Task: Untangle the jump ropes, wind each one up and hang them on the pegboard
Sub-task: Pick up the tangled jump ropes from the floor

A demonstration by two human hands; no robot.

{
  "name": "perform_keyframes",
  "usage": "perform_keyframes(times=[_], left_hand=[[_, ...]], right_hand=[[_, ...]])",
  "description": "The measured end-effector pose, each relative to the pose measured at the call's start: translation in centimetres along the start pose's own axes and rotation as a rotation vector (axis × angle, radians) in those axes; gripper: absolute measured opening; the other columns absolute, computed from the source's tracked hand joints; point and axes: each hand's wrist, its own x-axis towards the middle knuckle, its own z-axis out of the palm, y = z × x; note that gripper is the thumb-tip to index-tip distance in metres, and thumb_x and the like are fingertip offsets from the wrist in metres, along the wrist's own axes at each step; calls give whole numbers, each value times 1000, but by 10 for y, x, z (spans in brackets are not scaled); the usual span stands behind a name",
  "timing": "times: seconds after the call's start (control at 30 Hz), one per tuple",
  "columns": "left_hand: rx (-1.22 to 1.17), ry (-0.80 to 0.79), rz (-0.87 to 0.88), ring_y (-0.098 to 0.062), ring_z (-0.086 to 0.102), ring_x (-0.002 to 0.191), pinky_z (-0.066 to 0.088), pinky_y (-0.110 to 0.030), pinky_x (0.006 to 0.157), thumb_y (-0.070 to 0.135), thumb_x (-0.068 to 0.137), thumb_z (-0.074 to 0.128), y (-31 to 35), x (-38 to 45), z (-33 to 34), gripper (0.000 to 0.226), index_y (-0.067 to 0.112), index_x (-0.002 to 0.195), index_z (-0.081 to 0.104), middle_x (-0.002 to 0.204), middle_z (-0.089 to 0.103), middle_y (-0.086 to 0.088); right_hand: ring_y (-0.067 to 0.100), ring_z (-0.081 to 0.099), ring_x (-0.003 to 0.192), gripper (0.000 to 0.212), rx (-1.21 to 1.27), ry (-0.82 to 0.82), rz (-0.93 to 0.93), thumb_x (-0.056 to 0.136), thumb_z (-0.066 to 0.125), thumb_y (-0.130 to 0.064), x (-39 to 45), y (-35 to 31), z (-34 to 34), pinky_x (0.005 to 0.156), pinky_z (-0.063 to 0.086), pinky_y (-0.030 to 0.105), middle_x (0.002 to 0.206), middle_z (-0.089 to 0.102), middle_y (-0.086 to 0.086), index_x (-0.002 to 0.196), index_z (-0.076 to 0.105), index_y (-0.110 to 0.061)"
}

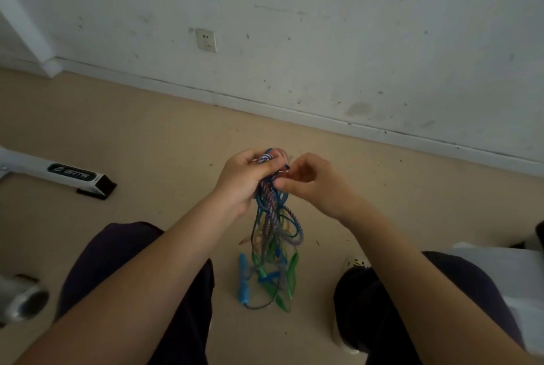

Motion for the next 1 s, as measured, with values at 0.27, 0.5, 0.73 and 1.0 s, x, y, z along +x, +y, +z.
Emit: perform_keyframes(times=[0.27, 0.5, 0.73, 1.0], left_hand=[[-122, -274, 33, -17, 71, 86, 58, -27, 72, 3, 86, 62, 7, -3, -3, 29, 7, 114, 64, 99, 75, -6], [14, -356, 61, -12, 72, 85, 57, -24, 74, 2, 94, 54, 10, -4, -8, 24, 11, 113, 67, 94, 77, -1], [65, -308, 47, -17, 74, 80, 60, -25, 71, -2, 97, 52, 10, -6, -7, 23, 4, 116, 64, 87, 77, -6], [201, -511, -27, -25, 71, 105, 58, -33, 84, 8, 101, 49, 8, -12, -13, 33, 2, 132, 56, 111, 74, -14]], right_hand=[[27, 65, 79, 39, 194, 165, 28, 68, 89, -26, 6, 2, 0, 80, 55, 56, 85, 65, 9, 78, 52, -19], [14, 56, 84, 41, 120, 222, -144, 71, 84, -8, 3, -3, -1, 72, 46, 18, 85, 55, 0, 94, 57, -29], [15, 69, 96, 30, 187, -114, -36, 77, 69, -15, 4, -3, -20, 93, 52, 33, 97, 74, 1, 108, 72, -15], [6, 63, 70, 10, 83, 0, -86, 79, 80, -14, 2, -3, -24, 73, 54, 26, 73, 69, 1, 76, 72, -19]])
